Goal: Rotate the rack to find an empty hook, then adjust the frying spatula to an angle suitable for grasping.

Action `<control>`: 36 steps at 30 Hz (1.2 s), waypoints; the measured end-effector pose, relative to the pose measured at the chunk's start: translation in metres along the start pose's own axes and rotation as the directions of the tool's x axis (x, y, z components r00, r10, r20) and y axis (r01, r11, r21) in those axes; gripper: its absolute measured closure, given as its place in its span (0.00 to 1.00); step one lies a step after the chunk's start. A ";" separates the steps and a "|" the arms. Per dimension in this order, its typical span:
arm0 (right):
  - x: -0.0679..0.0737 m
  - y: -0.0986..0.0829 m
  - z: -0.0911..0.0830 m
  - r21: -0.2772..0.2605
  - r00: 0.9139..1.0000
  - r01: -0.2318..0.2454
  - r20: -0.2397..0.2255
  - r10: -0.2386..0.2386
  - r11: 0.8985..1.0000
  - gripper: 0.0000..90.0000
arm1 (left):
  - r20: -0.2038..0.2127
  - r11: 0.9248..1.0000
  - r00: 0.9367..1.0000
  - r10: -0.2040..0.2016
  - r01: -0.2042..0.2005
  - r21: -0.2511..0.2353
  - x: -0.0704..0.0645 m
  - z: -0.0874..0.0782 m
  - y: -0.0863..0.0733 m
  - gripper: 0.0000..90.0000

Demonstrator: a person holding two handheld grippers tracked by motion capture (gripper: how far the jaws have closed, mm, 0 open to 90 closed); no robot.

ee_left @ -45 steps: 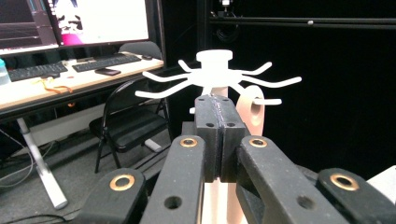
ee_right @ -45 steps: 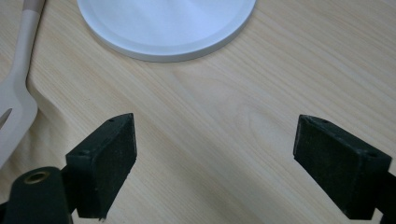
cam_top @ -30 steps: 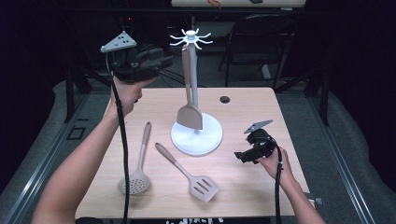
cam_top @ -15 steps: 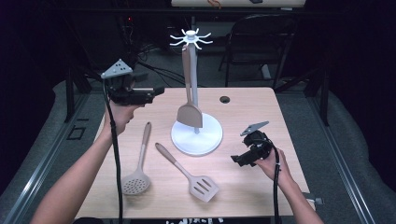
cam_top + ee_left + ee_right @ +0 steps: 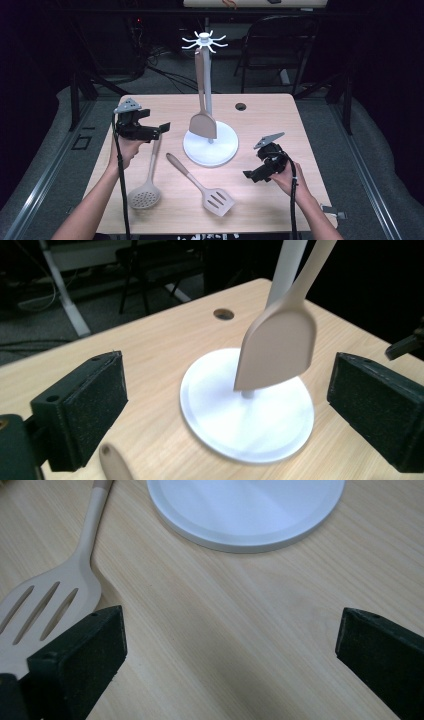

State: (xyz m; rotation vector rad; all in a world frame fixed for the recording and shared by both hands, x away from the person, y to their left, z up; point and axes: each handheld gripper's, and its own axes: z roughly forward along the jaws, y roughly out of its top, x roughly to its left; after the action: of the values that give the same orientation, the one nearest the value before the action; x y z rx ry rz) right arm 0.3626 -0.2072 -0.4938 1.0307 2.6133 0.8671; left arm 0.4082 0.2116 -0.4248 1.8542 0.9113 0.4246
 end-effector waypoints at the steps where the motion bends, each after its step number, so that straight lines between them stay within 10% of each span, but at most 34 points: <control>1: 0.002 0.000 0.001 -0.006 1.000 -0.001 -0.009 0.001 1.000 0.00 | -0.005 1.000 1.000 -0.001 0.001 0.004 0.000 0.001 -0.003 0.02; 6: 0.004 -0.001 0.004 -0.039 0.998 0.005 -0.060 -0.008 0.999 0.00 | -0.036 0.998 0.999 0.024 -0.022 0.060 0.001 0.010 -0.019 0.01; 24: 0.021 0.008 0.010 -0.039 0.999 -0.003 -0.045 0.001 0.999 0.00 | -0.042 0.985 0.991 -0.127 0.131 0.110 0.014 0.009 -0.055 0.00; 36: 0.040 0.006 0.016 -0.008 0.990 -0.024 -0.142 0.023 1.000 0.33 | -0.045 0.977 0.988 -0.145 0.150 0.150 0.021 0.017 -0.063 0.00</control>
State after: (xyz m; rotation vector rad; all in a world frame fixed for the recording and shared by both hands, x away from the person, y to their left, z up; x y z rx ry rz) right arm 0.3426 -0.1693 -0.5019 1.0357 2.7144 0.9918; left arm 0.4079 0.2309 -0.4904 1.9065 1.1237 0.3024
